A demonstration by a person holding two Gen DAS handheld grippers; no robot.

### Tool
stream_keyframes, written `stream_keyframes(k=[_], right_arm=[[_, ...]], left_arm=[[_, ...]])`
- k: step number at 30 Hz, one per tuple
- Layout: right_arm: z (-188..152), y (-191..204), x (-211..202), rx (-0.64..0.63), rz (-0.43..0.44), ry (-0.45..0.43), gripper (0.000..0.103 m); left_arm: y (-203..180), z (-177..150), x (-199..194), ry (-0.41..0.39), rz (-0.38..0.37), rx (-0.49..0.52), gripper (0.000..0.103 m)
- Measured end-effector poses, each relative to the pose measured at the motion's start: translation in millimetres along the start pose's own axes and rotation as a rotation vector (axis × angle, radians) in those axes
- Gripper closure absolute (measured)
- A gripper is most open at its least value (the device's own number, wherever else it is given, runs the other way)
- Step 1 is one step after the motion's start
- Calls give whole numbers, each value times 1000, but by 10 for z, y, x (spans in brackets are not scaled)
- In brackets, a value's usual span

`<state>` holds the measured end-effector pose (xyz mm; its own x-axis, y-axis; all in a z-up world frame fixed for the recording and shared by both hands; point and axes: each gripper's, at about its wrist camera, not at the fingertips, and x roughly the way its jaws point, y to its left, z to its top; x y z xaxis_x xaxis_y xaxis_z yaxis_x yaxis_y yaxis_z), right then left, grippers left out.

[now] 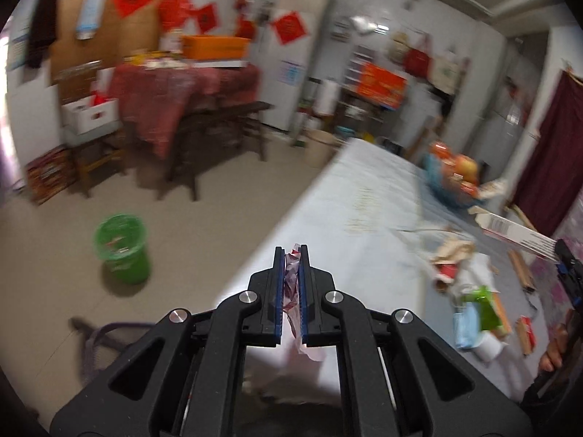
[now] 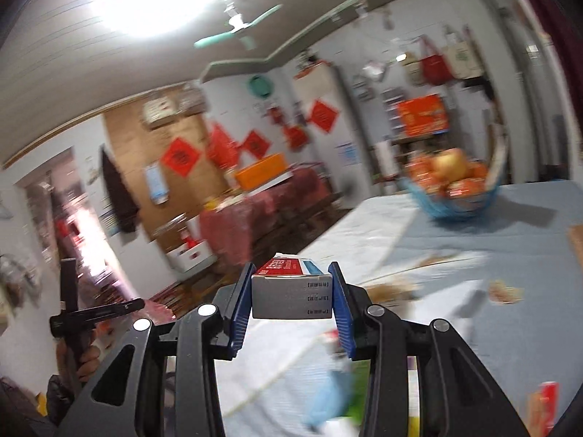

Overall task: Collect trash
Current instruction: 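Carry both items to the wastebasket and open both tools to drop them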

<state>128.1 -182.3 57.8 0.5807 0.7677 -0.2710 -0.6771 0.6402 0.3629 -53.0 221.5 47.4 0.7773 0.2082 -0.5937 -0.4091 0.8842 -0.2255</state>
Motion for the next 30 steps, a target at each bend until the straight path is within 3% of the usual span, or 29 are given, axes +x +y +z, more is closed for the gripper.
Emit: stream_keyframes(k=[4,6,11,14,16,18,22,25,28,30], right_arm=[[-90,452,334,-48,108,78,63],[-146,678,487,-66,155,117,63],[-342,1279,842,-105,240,232,63],[-524,1586,1002,-128,259,304,63],[-648,1764,1139,-141,265,360,63],[-752,1987,1283,-158,269,416,63],[-1005,2378,1520,-200,286,499,61],[-1129,2670,1568,-267,284,495,56],[-1203,2974,1576,-356,266,477,60],[-1219,3100,1589,-348,313,498,63]], left_arm=[[696,-267,-148,34,152,-106,95],[941,-433,-118,75,189,-154,95],[1498,-886,364,239,313,-229,93],[1757,-1097,617,298,310,-316,70],[1932,-1203,693,293,255,-403,48],[2035,-1258,694,279,234,-439,40],[2203,-1225,528,208,347,-442,24],[2362,-1182,244,126,448,-484,17],[2477,-1178,44,65,462,-552,13],[2544,-1178,-58,35,452,-591,13]])
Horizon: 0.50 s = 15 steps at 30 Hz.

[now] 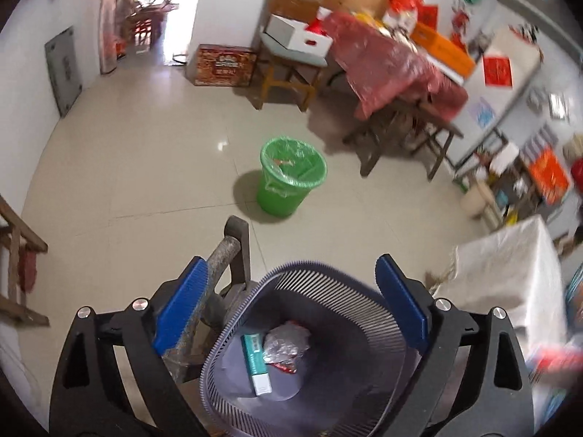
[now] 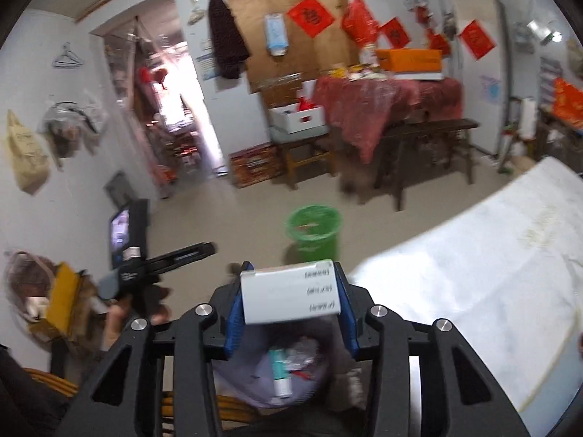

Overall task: Collect trash
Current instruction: 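Carry both items to the wastebasket and open both tools to drop them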

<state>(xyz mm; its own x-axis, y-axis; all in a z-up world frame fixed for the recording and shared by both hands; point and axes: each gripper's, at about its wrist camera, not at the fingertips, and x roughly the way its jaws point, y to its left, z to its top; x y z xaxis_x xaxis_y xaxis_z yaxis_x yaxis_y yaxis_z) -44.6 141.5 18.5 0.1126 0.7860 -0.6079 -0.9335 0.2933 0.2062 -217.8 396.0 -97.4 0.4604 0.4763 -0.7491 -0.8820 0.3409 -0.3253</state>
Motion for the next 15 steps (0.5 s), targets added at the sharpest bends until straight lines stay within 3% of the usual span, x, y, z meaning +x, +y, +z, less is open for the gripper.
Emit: stream_keyframes(k=[5,8,11,15], right_arm=[[68,239,168,-76,29,46,63],[-43,344,501,-83,67,141,62],[-164,321,765,-69,45,221,50],[-188,193,707,-17,35,200,50]], left_arm=[[113,80,-6,13,-37,-50,13],[92,84,51,41,-50,-35,13],[45,82,65,39,-35,-15,13],[12,63,81,41,-33,-5,13]])
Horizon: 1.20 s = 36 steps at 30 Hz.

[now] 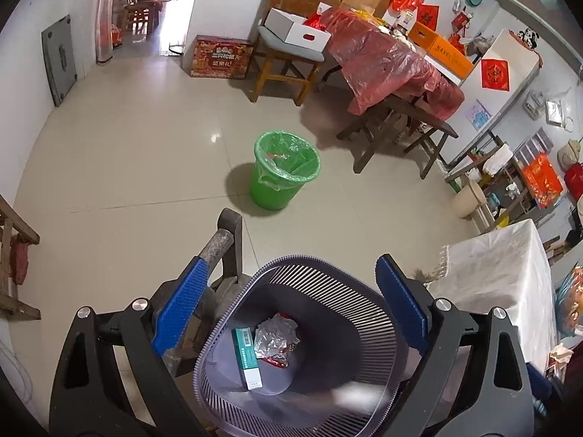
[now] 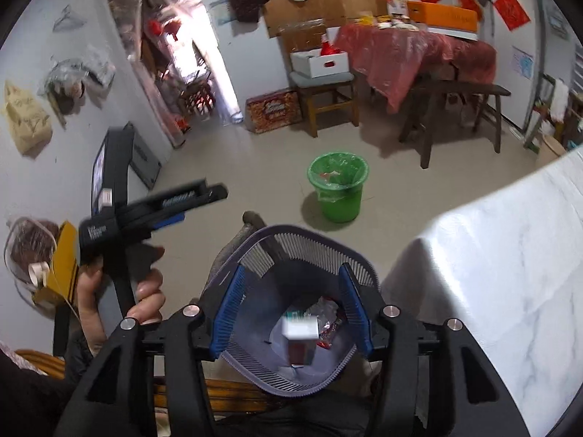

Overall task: Collect trash
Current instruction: 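Carry both items to the wastebasket and open both tools to drop them, then move both tools back over the table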

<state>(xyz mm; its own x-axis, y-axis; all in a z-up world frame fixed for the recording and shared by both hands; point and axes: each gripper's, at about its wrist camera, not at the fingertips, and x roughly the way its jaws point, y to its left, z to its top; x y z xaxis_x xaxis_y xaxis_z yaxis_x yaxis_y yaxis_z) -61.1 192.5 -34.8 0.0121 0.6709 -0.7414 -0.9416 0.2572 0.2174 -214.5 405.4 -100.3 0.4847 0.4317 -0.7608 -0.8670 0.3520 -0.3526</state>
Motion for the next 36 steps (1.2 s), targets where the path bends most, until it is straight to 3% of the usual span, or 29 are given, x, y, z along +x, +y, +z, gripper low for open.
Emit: stream_keyframes(k=[12,20,26,30,36], right_arm=[[-151,-581,-600,126,-96,-131,33],[-351,-933,-1325,210,-240,-285,22],[-648,-1270,-1862,291,-336,-392,17],[-897,-1507,-2220,342,-427,-454,11],[-1298,-1954,-2778,439,-588,-544,8]], left_arm=[[-207,-106,15,-20,13,91,13],[-482,-240,-24,-58,30,211,13],[-738,-389,-61,-23,-110,290,12],[-964,-528,-160,-25,-165,343,12],[-1536,-656,-411,-23,-269,456,11]])
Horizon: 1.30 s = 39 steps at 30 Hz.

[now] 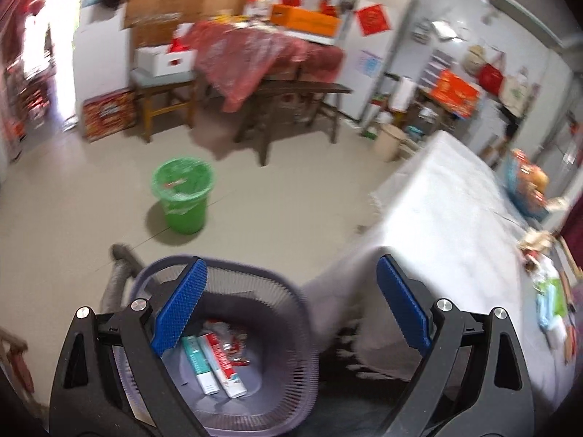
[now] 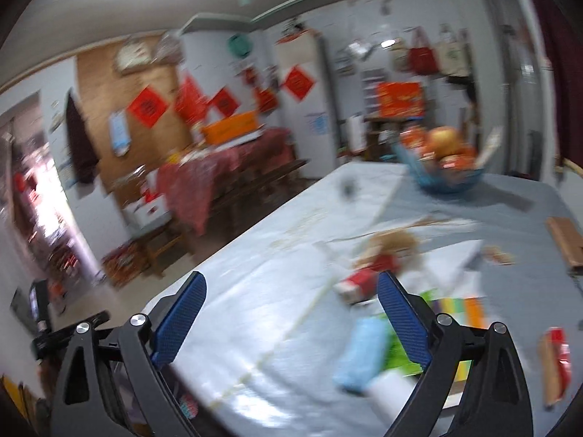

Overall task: Collect trash
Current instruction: 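Move both tools back over the table, then grasp the blue face mask with the left tool while the right tool grasps the striped box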

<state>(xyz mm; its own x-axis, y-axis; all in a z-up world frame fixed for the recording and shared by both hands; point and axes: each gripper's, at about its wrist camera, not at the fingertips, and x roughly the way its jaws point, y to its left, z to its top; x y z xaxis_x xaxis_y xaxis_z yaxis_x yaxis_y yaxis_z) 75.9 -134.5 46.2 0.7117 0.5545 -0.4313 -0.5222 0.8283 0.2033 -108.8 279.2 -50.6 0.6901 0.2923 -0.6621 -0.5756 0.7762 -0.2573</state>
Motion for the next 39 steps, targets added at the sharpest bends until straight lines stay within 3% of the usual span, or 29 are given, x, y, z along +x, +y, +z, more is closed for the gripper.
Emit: stream_keyframes(k=[7,16,22,28,33,39], right_arm=[[15,-867,-222,165,-76,-84,6],[-280,-1604,-369,303,-167,-90,6],[-493,-1919,-524,364,-240,-106,6],[-592,-2241,-626,443,-282,-122,6],[-661,-2410,-741,478,-315,-116,6],[-747,-2485,-685,510,-301,-98,6]], left_arm=[[-1022,54,-36,15,-123,240,8],[-2653,-277,284,199,-419,476,7],[-3341,-538,384,264,-489,603,7],[-3692,-792,529,304,-487,694,7],[-3756,-744,709,343,-499,658,7],[-3536,-612,822,234,-301,689,7]])
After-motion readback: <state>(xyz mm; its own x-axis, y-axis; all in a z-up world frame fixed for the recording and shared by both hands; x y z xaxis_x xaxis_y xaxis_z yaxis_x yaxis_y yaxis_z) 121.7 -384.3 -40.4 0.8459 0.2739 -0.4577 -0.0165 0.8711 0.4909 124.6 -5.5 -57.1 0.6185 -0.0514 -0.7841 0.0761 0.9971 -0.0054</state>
